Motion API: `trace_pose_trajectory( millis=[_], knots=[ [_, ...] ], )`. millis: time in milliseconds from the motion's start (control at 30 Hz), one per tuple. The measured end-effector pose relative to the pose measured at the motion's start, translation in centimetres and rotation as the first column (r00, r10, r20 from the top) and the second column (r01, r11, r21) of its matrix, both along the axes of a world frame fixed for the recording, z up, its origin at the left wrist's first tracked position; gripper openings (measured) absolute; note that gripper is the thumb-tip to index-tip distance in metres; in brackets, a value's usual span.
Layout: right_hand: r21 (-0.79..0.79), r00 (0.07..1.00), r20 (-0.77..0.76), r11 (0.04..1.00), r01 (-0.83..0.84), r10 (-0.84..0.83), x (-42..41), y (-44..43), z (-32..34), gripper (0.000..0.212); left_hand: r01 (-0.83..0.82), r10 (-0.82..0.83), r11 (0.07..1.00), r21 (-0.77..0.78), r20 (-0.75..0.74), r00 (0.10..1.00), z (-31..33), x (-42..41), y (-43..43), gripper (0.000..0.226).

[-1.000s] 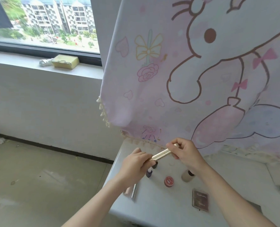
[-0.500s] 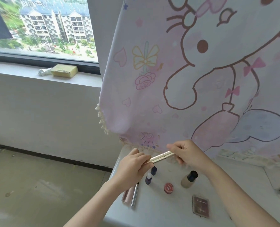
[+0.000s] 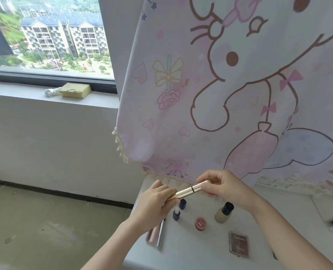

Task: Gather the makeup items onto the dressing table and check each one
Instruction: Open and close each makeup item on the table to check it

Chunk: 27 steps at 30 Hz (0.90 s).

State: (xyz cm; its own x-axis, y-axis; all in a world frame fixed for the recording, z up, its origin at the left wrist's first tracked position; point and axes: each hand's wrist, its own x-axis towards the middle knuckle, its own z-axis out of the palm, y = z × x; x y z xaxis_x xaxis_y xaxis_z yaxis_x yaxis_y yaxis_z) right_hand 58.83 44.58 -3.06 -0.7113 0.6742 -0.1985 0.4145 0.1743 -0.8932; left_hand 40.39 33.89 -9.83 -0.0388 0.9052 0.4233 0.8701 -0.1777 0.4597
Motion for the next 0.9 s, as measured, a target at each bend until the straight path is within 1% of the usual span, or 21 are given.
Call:
trace_pose_trajectory(
  millis=[67, 133, 167, 200, 233, 267, 333, 400, 433, 500, 533, 567, 600, 633, 667, 700, 767, 800, 833, 900],
  knots=[
    [-0.063, 0.998, -0.042, 0.996, -0.055, 0.053, 0.4, 0.1, -0.1, 0.019, 0.008, -0.008, 1.000, -0.012, 0.013, 1.000, -0.1, 0.1, -0.2, 0.031],
    [-0.080, 0.999, -0.029, 0.996, -0.024, 0.022, 0.4, -0.2, -0.2, 0.013, 0.012, -0.010, 0.999, -0.034, 0.044, 0.999, -0.2, 0.4, -0.3, 0.036],
    [-0.070, 1.000, -0.004, 0.997, 0.013, -0.013, 0.3, -0.3, -0.3, 0.013, 0.010, -0.007, 0.999, -0.045, 0.062, 0.998, -0.1, 0.6, -0.3, 0.040],
    [-0.033, 0.998, 0.025, 0.998, 0.050, -0.049, 0.3, -0.4, -0.3, 0.021, 0.009, -0.005, 0.998, -0.057, 0.068, 0.998, 0.1, 0.8, -0.3, 0.041],
    [0.011, 0.997, 0.054, 0.998, 0.063, -0.063, 0.4, -0.5, -0.4, 0.025, 0.009, -0.006, 0.999, -0.052, 0.055, 0.998, 0.2, 0.9, -0.4, 0.040],
    [0.042, 0.996, 0.064, 0.997, 0.065, -0.067, 0.5, -0.5, -0.5, 0.024, 0.012, -0.011, 0.999, -0.038, 0.032, 0.999, 0.2, 1.0, -0.4, 0.036],
    [0.021, 0.999, 0.022, 0.999, 0.025, -0.025, 0.9, -0.6, -0.3, 0.009, 0.015, -0.015, 0.999, -0.032, 0.025, 1.000, 0.0, 1.0, -0.5, 0.033],
    [0.005, 0.999, -0.006, 0.999, -0.036, 0.036, 1.3, -0.5, -0.3, 0.018, 0.007, -0.005, 0.999, -0.038, 0.043, 0.999, -0.1, 0.9, -0.5, 0.036],
    [-0.004, 0.999, -0.009, 0.999, -0.045, 0.045, 1.4, -0.5, -0.3, 0.019, 0.002, 0.000, 0.999, -0.042, 0.051, 0.999, 0.0, 0.9, -0.6, 0.039],
    [-0.030, 1.000, -0.019, 1.000, 0.010, -0.010, 1.1, -0.7, -0.2, 0.010, -0.007, 0.011, 0.998, -0.063, 0.068, 0.998, 0.2, 1.0, -0.6, 0.045],
    [-0.014, 0.999, -0.010, 0.999, 0.050, -0.050, 0.9, -0.8, -0.4, 0.012, -0.008, 0.013, 0.997, -0.073, 0.071, 0.997, 0.3, 1.1, -0.5, 0.047],
    [0.025, 0.997, 0.014, 0.997, 0.079, -0.080, 0.9, -0.8, -0.6, 0.022, -0.005, 0.011, 0.997, -0.078, 0.067, 0.998, 0.4, 1.2, -0.5, 0.048],
    [0.057, 0.995, 0.032, 0.994, 0.092, -0.094, 0.9, -0.8, -0.8, 0.026, -0.001, 0.005, 0.997, -0.072, 0.056, 0.998, 0.4, 1.2, -0.6, 0.047],
    [0.055, 0.995, 0.025, 0.994, 0.092, -0.093, 1.0, -0.8, -1.0, 0.024, 0.004, -0.001, 0.998, -0.059, 0.046, 0.999, 0.3, 1.2, -0.6, 0.044],
    [0.033, 0.998, -0.002, 0.997, 0.068, -0.068, 1.2, -0.8, -1.0, 0.018, 0.008, -0.006, 0.999, -0.050, 0.045, 0.999, 0.2, 1.1, -0.7, 0.042],
    [0.021, 0.999, -0.023, 0.999, 0.031, -0.030, 1.3, -0.8, -0.9, 0.018, 0.010, -0.007, 0.998, -0.055, 0.055, 0.998, 0.1, 1.1, -0.9, 0.042],
    [0.009, 0.999, -0.031, 0.999, -0.043, 0.044, 1.7, -0.7, -0.8, 0.028, 0.006, 0.001, 0.997, -0.081, 0.080, 0.997, 0.1, 1.2, -1.0, 0.046],
    [-0.008, 0.998, -0.029, 0.998, -0.055, 0.055, 1.6, -0.7, -0.9, 0.028, 0.003, 0.005, 0.996, -0.091, 0.089, 0.996, 0.2, 1.3, -1.0, 0.049],
    [-0.034, 0.999, -0.034, 0.999, -0.041, 0.040, 1.5, -0.8, -0.8, 0.024, -0.002, 0.011, 0.995, -0.102, 0.096, 0.995, 0.2, 1.4, -1.0, 0.053],
    [-0.041, 0.999, -0.014, 0.998, 0.038, -0.039, 1.2, -1.0, -0.8, 0.006, -0.007, 0.021, 0.990, -0.138, 0.103, 0.994, 0.3, 1.6, -1.0, 0.058]
  ],
)
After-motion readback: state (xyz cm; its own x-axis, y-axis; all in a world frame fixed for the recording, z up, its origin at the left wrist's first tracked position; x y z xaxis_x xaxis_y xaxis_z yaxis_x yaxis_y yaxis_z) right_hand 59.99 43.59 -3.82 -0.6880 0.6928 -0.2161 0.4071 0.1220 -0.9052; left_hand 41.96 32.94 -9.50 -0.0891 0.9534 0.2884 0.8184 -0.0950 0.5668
